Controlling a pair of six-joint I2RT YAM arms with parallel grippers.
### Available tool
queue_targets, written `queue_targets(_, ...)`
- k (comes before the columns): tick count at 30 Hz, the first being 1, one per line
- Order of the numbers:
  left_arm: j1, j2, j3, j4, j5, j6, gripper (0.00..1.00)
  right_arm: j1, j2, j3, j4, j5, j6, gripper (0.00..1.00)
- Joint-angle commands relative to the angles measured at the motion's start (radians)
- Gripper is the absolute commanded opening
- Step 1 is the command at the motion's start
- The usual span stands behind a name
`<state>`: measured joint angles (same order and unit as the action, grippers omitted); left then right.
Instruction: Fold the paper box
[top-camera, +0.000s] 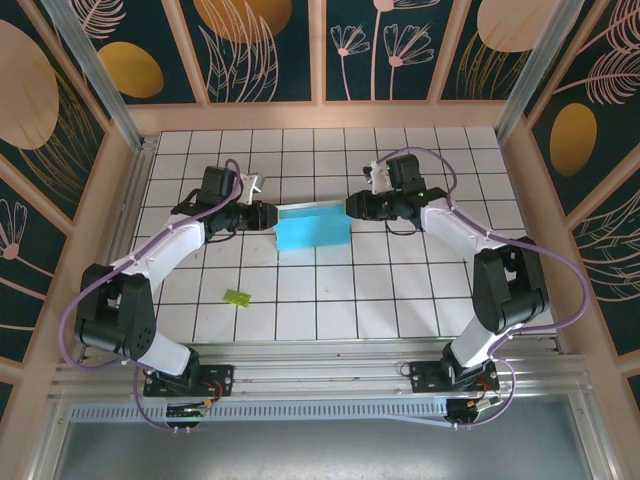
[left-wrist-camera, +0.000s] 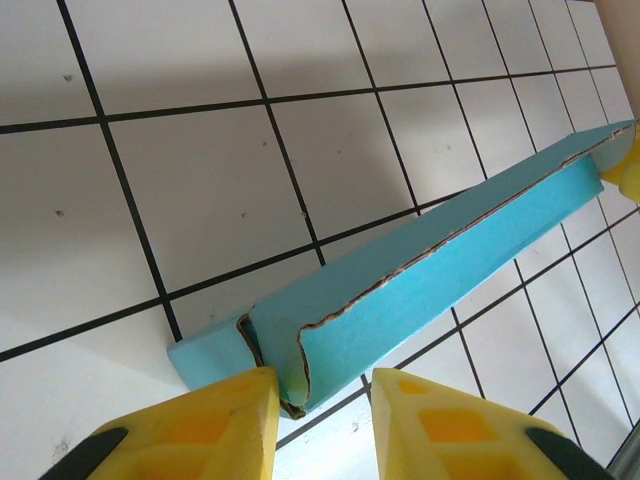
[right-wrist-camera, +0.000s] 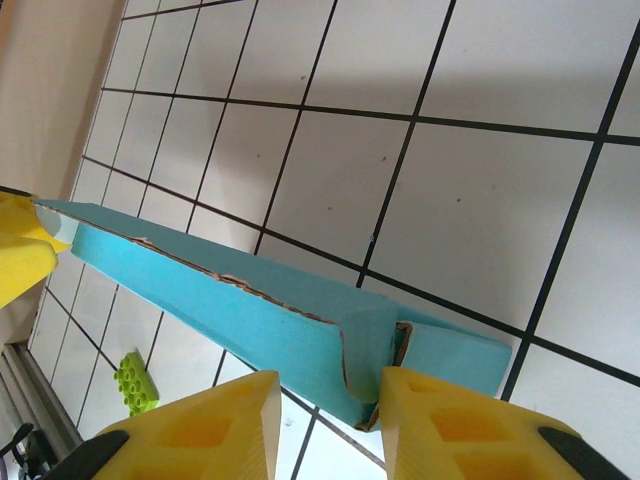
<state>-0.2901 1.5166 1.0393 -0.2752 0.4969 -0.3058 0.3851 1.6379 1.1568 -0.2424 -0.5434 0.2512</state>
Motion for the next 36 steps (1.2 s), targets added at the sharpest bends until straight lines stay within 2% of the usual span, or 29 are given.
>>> queue_targets(1, -0.005, -0.029, 0.017, -0.024, 0.003, -0.013, 0.30, 0.006, -0.032, 0.038, -0.032, 0.022, 0.013, 0.33)
queue_targets(24, -0.005, -0.075, 0.069, -0.080, -0.071, -0.005, 0.32, 0.006, -0.049, 0.085, -0.073, 0.085, -0.036, 0.35)
queue_targets(36, -0.006, -0.019, 0.077, -0.075, -0.001, 0.010, 0.34, 0.005, -0.018, 0.076, -0.072, 0.053, -0.046, 0.29)
